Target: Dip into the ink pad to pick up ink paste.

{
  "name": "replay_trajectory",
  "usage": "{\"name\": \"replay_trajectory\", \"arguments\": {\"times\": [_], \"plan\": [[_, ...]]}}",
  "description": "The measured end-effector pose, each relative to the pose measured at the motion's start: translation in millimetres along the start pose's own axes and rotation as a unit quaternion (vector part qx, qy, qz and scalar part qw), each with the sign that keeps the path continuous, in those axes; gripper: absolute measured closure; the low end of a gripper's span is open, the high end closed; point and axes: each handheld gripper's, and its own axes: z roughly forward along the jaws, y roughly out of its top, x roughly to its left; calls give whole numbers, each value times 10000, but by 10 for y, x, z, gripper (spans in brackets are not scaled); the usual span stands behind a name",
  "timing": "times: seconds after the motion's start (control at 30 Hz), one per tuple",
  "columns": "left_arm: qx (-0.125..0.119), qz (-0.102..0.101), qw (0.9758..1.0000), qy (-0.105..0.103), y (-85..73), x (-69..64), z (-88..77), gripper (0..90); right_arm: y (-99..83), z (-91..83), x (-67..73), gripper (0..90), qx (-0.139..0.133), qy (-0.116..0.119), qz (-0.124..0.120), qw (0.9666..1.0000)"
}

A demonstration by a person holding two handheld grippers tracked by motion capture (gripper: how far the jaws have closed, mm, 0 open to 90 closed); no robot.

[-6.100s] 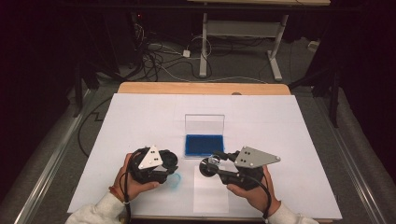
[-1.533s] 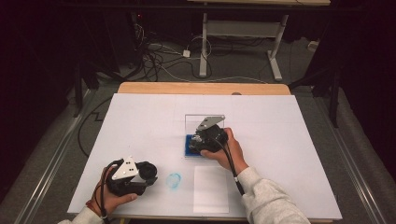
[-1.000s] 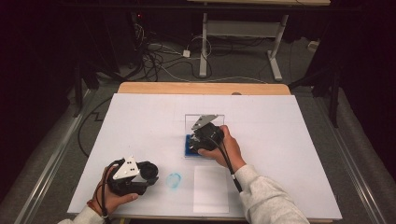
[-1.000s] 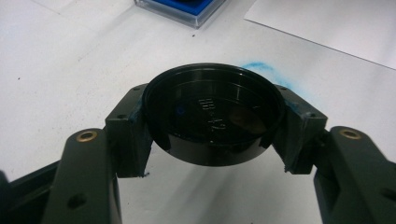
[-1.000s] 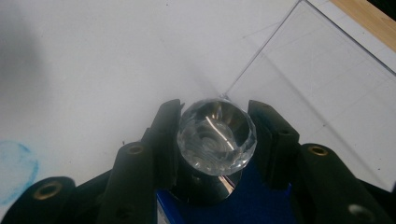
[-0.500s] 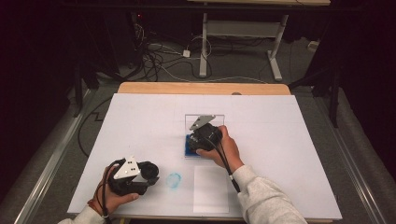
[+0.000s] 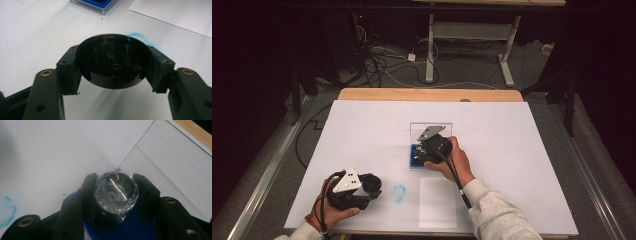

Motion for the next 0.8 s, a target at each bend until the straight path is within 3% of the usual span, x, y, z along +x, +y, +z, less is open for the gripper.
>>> {"name": "replay_trajectory", "arguments": {"times": [0.07,0.17,0.23,0.27,0.53,0.6,0.8], "plan": [[-12,-2,10000,1,-2,3,-4,365,14,3,14,576,38,-55,-81,9999],[-35,-15,10000,16,-2,7,-13,365,37,-8,-29,577,77,11,2,10000],[-56,-31,10000,17,-2,9,-18,365,48,-45,-55,577,66,-168,2,9998],[-49,-32,10000,22,-3,13,-18,365,58,-86,-79,577,-21,-105,65,9999],[-32,-15,10000,19,7,20,-5,365,216,-608,-294,576,-487,-169,234,9984],[-45,-32,10000,23,9,21,1,364,240,-729,-335,576,-560,-281,232,9978],[-38,-18,10000,8,18,22,21,365,289,-1003,-447,575,-773,-345,327,9959]]}}
